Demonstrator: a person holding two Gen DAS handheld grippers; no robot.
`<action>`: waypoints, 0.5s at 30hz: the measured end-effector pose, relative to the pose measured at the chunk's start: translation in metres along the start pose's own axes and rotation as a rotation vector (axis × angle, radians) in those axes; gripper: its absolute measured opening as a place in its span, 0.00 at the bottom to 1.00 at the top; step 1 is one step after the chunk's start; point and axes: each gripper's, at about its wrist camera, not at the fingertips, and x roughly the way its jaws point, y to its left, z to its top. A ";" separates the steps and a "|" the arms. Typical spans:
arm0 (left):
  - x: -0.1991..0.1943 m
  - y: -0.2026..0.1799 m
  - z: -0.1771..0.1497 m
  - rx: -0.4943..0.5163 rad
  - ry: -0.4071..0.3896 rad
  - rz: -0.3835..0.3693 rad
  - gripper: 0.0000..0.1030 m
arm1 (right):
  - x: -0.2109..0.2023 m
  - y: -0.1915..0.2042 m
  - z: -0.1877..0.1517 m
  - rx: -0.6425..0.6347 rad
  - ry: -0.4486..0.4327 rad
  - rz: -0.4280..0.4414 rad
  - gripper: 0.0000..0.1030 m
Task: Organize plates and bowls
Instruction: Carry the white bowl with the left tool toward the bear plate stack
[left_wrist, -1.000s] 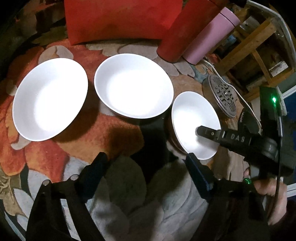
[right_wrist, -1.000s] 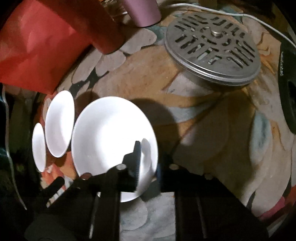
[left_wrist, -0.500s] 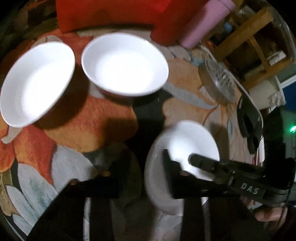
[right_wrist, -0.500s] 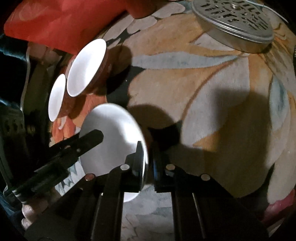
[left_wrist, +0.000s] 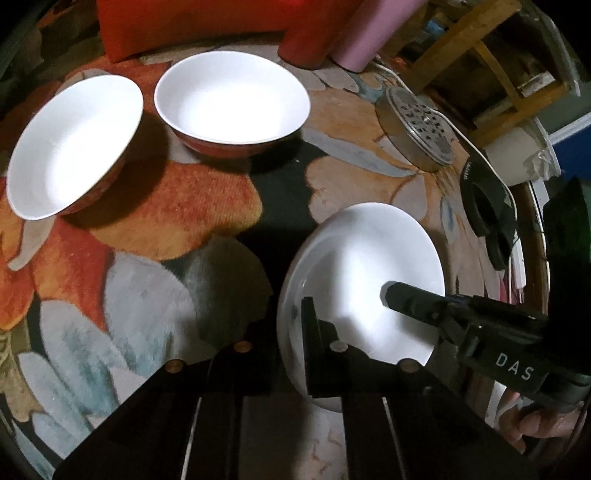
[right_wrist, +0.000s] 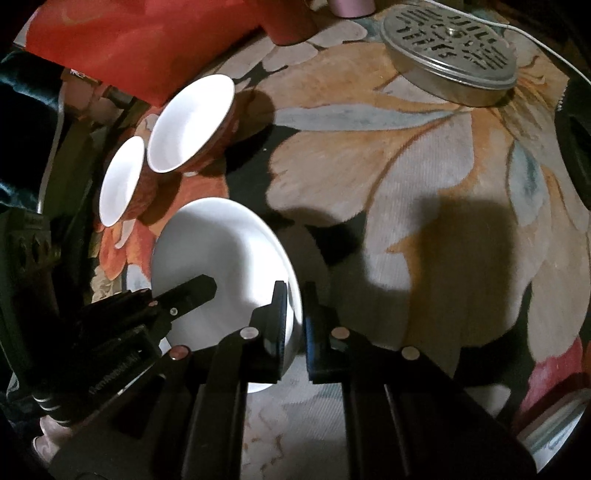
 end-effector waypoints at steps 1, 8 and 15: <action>-0.005 -0.001 -0.002 -0.001 0.001 -0.002 0.08 | -0.005 0.002 -0.002 0.002 -0.002 0.003 0.09; -0.037 -0.021 -0.011 0.041 -0.022 -0.002 0.08 | -0.040 0.010 -0.013 0.005 -0.029 -0.003 0.09; -0.068 -0.053 -0.022 0.102 -0.046 -0.009 0.08 | -0.078 0.012 -0.029 0.013 -0.060 -0.021 0.09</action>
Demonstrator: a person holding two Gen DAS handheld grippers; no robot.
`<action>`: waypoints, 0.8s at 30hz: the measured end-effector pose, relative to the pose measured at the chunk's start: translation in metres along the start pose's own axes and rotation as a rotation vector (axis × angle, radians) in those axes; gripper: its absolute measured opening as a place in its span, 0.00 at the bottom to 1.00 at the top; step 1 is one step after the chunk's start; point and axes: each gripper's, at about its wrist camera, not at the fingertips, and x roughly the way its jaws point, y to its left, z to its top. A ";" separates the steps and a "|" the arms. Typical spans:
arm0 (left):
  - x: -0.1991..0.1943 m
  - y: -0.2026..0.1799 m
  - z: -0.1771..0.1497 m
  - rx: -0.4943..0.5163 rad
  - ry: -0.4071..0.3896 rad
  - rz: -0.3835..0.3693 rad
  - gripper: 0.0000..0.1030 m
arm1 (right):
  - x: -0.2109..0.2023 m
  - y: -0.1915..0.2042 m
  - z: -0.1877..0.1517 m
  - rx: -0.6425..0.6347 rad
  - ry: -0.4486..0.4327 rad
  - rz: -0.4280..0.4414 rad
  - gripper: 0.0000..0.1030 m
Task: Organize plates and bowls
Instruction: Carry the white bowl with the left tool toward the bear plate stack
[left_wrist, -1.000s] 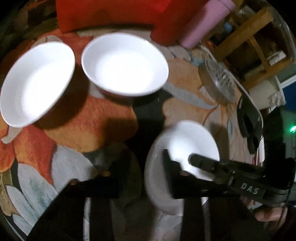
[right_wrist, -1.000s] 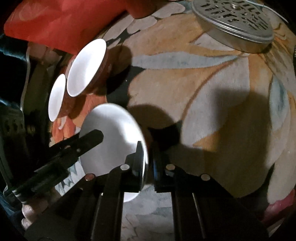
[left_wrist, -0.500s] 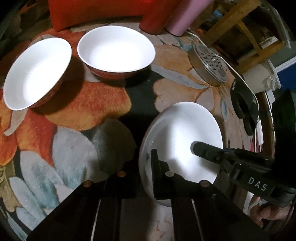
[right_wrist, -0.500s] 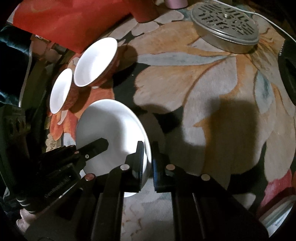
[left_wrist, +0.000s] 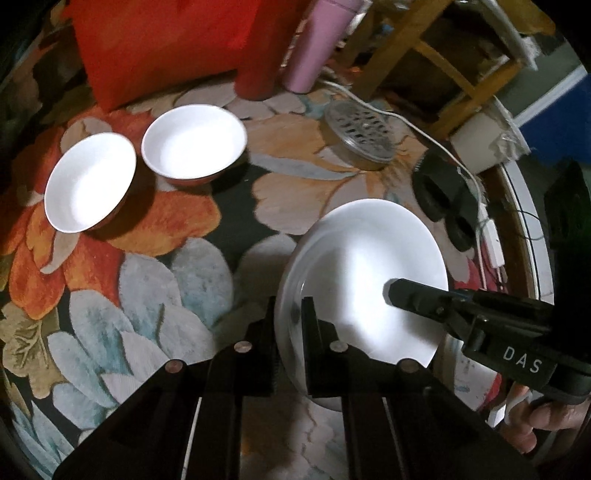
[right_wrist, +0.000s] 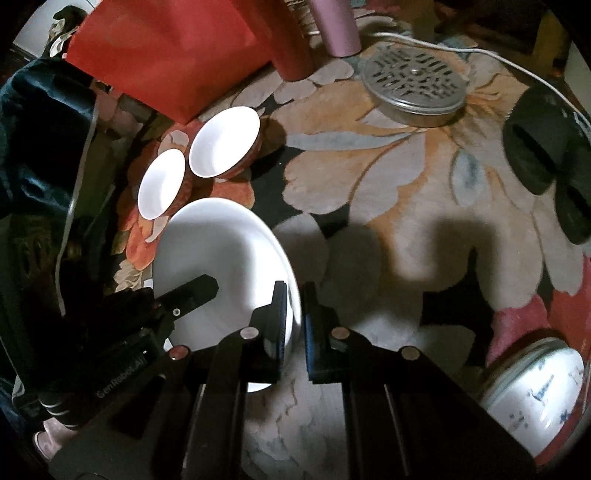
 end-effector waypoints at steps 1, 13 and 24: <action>-0.003 -0.004 -0.001 0.006 0.001 -0.003 0.08 | -0.006 -0.001 -0.002 0.006 -0.002 -0.003 0.09; -0.021 -0.074 -0.014 0.120 0.013 -0.047 0.08 | -0.067 -0.034 -0.035 0.075 -0.019 -0.036 0.09; 0.001 -0.152 -0.034 0.221 0.077 -0.103 0.08 | -0.103 -0.097 -0.071 0.186 -0.022 -0.079 0.09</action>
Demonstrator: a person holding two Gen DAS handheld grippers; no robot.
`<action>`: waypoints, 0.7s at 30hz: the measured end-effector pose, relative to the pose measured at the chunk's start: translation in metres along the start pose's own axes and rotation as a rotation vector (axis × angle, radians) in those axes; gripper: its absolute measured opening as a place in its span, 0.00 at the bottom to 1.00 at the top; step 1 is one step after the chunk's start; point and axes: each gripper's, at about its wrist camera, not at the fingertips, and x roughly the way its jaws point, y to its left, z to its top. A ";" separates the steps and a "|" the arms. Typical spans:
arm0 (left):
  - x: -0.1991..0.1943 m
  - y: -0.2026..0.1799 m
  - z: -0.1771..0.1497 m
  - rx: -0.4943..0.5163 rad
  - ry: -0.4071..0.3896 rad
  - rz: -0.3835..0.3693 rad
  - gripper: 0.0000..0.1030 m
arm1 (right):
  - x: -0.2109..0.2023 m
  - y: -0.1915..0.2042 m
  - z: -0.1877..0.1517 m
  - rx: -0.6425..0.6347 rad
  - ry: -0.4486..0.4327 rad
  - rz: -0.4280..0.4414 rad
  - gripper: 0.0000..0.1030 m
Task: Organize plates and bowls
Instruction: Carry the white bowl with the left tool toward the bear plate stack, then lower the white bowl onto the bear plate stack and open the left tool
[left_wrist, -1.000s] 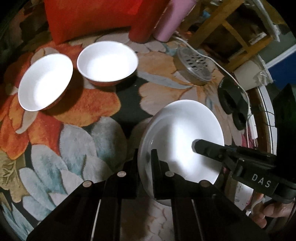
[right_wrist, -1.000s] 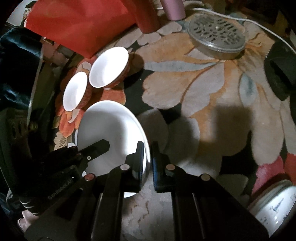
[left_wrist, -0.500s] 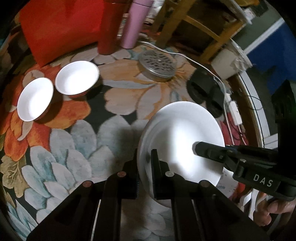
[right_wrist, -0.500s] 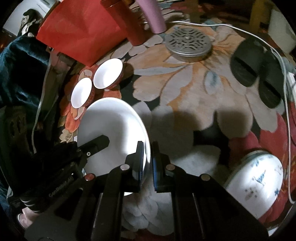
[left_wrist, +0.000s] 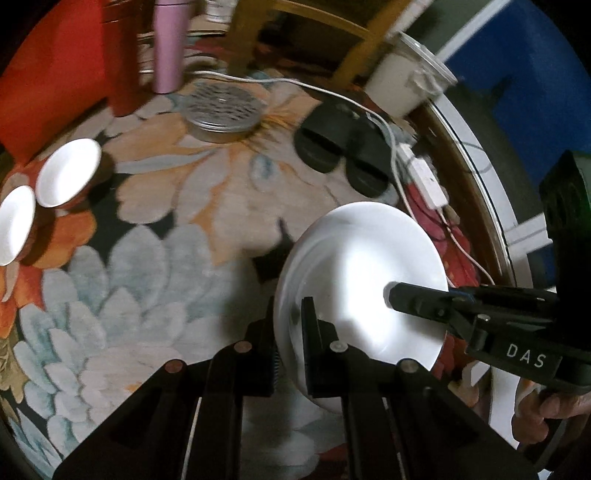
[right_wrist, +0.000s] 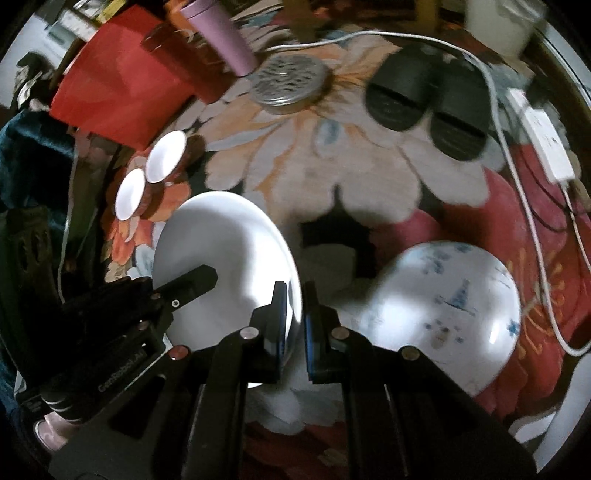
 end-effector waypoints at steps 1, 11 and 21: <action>0.004 -0.009 -0.001 0.013 0.006 -0.007 0.08 | -0.003 -0.009 -0.003 0.018 -0.001 -0.004 0.09; 0.044 -0.074 -0.012 0.101 0.079 -0.060 0.08 | -0.019 -0.075 -0.029 0.122 -0.001 -0.035 0.09; 0.082 -0.104 -0.027 0.165 0.151 -0.063 0.08 | -0.009 -0.120 -0.051 0.200 0.033 -0.059 0.09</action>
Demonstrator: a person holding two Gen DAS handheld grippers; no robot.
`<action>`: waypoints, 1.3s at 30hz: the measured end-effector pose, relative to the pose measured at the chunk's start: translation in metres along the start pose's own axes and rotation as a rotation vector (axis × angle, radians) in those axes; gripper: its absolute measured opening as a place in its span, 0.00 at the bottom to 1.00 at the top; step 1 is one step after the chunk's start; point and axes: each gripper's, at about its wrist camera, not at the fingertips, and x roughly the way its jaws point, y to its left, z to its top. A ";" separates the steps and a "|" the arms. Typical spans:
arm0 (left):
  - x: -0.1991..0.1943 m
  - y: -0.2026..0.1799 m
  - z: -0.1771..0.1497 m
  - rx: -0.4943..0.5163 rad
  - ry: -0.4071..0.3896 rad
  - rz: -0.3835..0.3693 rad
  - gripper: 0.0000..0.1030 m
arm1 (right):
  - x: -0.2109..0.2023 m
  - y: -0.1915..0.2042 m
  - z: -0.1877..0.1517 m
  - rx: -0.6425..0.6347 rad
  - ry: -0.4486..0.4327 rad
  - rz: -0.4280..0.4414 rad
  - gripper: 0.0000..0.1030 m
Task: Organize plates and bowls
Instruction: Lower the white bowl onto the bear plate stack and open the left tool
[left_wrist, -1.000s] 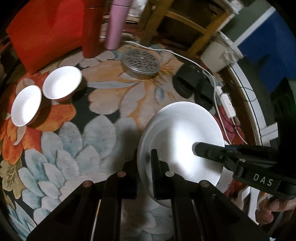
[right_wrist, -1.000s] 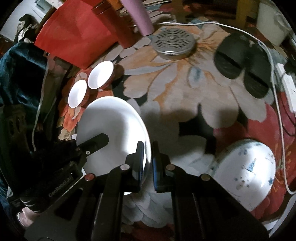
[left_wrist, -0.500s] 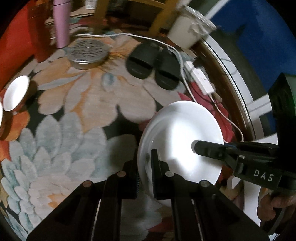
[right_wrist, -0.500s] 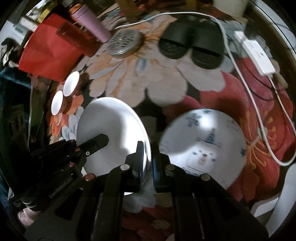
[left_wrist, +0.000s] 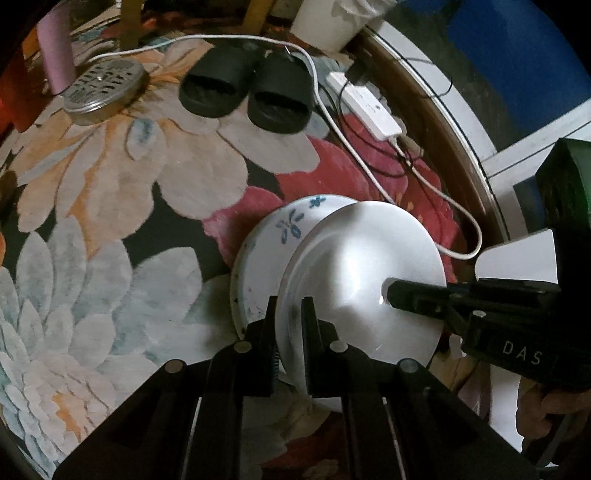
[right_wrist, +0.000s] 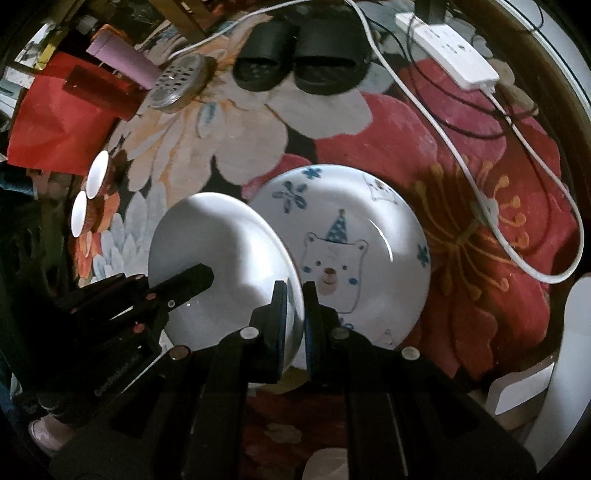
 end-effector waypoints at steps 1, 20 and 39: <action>0.003 -0.001 -0.001 0.006 0.006 0.002 0.08 | 0.004 -0.003 -0.001 0.005 0.007 -0.001 0.09; 0.057 -0.013 -0.017 0.095 0.097 0.098 0.08 | 0.047 -0.041 -0.016 0.067 0.086 -0.026 0.09; 0.009 0.002 -0.008 0.063 -0.064 0.066 0.90 | 0.017 -0.027 -0.009 0.044 -0.012 -0.052 0.48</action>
